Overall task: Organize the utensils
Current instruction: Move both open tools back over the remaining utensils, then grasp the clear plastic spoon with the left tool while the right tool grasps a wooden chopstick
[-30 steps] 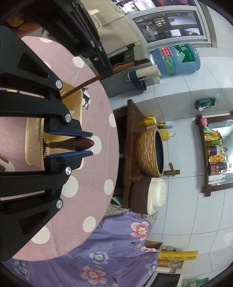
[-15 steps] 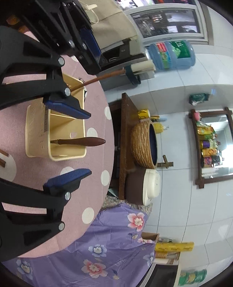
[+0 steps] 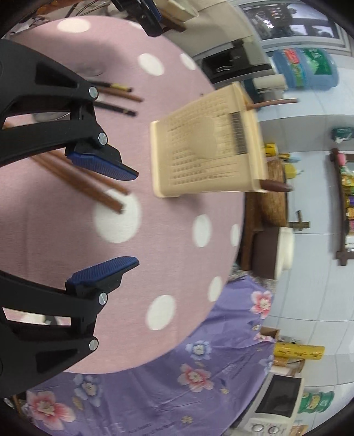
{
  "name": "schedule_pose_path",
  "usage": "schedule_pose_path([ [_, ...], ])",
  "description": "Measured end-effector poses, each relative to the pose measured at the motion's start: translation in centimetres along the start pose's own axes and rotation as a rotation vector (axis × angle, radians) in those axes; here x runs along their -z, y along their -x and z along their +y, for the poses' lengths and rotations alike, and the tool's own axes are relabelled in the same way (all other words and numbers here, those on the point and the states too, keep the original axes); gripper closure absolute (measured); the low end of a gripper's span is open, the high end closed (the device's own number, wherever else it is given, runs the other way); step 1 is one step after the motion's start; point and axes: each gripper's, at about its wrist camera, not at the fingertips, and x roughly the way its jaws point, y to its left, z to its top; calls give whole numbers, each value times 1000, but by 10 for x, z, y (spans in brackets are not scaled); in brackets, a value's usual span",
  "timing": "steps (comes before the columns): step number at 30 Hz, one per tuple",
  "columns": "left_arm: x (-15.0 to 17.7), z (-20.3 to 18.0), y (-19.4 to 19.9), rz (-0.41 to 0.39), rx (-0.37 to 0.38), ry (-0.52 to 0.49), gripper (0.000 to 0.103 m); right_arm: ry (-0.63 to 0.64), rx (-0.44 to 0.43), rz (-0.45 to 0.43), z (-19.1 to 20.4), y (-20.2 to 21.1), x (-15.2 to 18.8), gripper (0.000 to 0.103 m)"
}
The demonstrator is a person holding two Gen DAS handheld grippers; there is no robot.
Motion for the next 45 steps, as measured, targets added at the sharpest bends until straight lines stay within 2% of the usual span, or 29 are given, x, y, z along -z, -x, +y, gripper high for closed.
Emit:
schedule_pose_path([
  [5, 35, 6, -4, 65, -13, 26, 46, -19, -36, 115, 8, -14, 35, 44],
  [10, 52, 6, -6, 104, 5, 38, 48, -16, -64, 164, 27, -16, 53, 44],
  [15, 59, 4, -4, 112, 3, 29, 48, 39, -49, 186, 37, -14, 65, 44],
  [18, 61, 6, -2, 116, 2, 33, 48, 33, -42, 206, 21, -9, 64, 46],
  [22, 65, 6, -4, 130, 4, 43, 48, -74, -100, 211, -11, -5, 60, 49],
  [24, 65, 3, -5, 132, 9, 36, 48, -93, -88, 207, -17, -5, 58, 51],
  [27, 66, -3, -3, 127, 13, 20, 48, -102, -59, 216, -19, -14, 56, 59],
  [35, 67, 1, -5, 131, -3, 29, 48, -138, -20, 232, -23, -35, 41, 65],
  [37, 68, 1, -7, 134, -4, 30, 48, -122, 15, 232, -21, -42, 35, 74],
  [39, 68, -1, -8, 140, -4, 22, 48, -115, 35, 228, -20, -48, 31, 78],
  [42, 70, -4, -10, 148, -4, 9, 49, -116, 28, 229, -18, -55, 24, 81],
  [45, 71, -8, -11, 153, -4, -3, 48, -131, -13, 229, -15, -61, 18, 82],
])
